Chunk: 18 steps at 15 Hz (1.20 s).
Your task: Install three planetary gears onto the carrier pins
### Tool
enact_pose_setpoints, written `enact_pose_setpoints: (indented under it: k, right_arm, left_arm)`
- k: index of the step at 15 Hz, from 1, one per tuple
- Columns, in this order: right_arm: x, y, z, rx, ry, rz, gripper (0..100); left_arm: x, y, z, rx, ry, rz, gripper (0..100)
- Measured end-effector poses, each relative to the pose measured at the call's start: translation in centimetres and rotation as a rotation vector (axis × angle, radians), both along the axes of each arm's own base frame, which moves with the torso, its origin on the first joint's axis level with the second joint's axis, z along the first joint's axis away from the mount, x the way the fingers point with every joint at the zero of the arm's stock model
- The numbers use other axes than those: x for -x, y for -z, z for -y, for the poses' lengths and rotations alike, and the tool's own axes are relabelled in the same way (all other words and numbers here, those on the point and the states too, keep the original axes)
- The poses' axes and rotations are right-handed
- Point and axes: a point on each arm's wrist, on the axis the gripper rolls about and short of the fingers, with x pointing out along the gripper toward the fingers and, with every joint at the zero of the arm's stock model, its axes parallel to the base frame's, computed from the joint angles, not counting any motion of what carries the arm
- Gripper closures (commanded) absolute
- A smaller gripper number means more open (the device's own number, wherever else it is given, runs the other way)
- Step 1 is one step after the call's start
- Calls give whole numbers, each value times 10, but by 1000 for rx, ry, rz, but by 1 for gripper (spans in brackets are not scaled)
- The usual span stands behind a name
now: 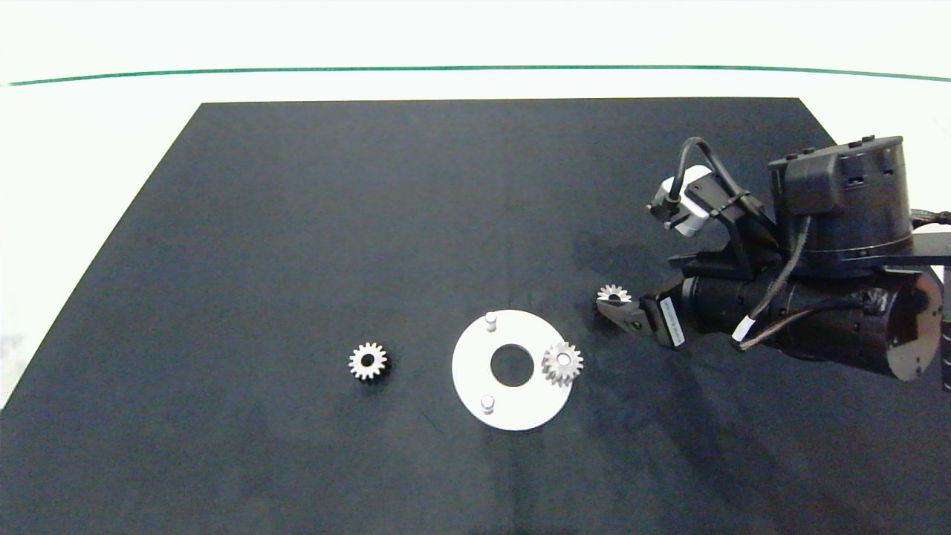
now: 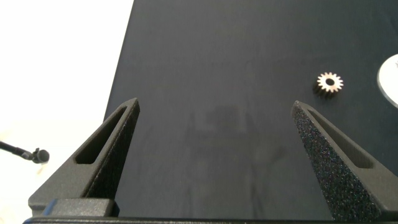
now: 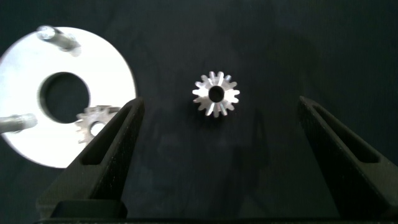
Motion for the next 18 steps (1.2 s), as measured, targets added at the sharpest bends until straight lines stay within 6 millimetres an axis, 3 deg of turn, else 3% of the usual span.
enact_pose_setpoints:
  k: [8,18]
  right_arm:
    - [-36,37,-14,5,25,-51,3]
    - [-43,45,-14,14,29,-74,24]
  left_arm:
    - [1,-1,0,0,1,9,0]
    - [2,-3,0,2,2,17,0]
